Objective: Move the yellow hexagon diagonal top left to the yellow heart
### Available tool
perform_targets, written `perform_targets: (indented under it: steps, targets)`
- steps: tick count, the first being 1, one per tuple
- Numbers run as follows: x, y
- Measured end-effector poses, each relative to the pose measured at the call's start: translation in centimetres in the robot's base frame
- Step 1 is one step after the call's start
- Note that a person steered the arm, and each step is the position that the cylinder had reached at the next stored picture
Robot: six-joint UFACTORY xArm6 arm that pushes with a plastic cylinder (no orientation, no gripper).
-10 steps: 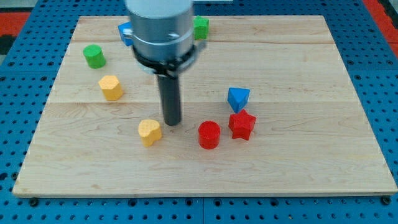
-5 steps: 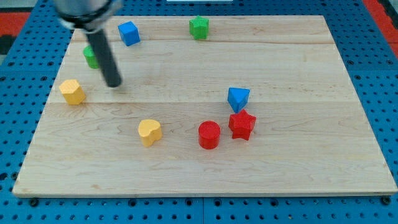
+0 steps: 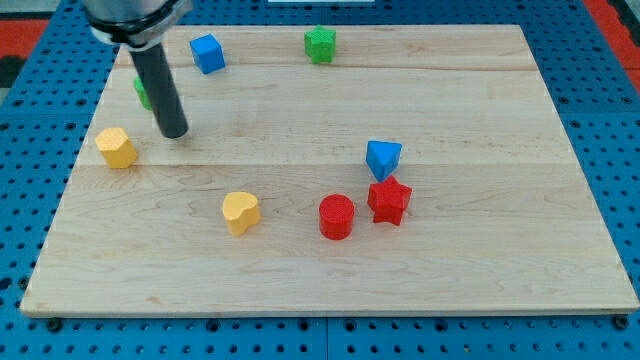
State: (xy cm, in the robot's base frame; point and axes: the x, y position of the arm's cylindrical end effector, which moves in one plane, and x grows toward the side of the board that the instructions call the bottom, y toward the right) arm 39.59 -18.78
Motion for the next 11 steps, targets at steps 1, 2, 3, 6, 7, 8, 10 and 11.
perform_targets:
  steps: [1, 2, 3, 6, 7, 8, 10, 11]
  targets:
    - [-2.2, -3.0]
    - [-0.7, -9.2]
    - [0.0, -8.6]
    - [9.7, -9.3]
    - [10.2, -7.0]
    - [6.9, -6.7]
    - [9.5, -6.3]
    - [11.5, -1.3]
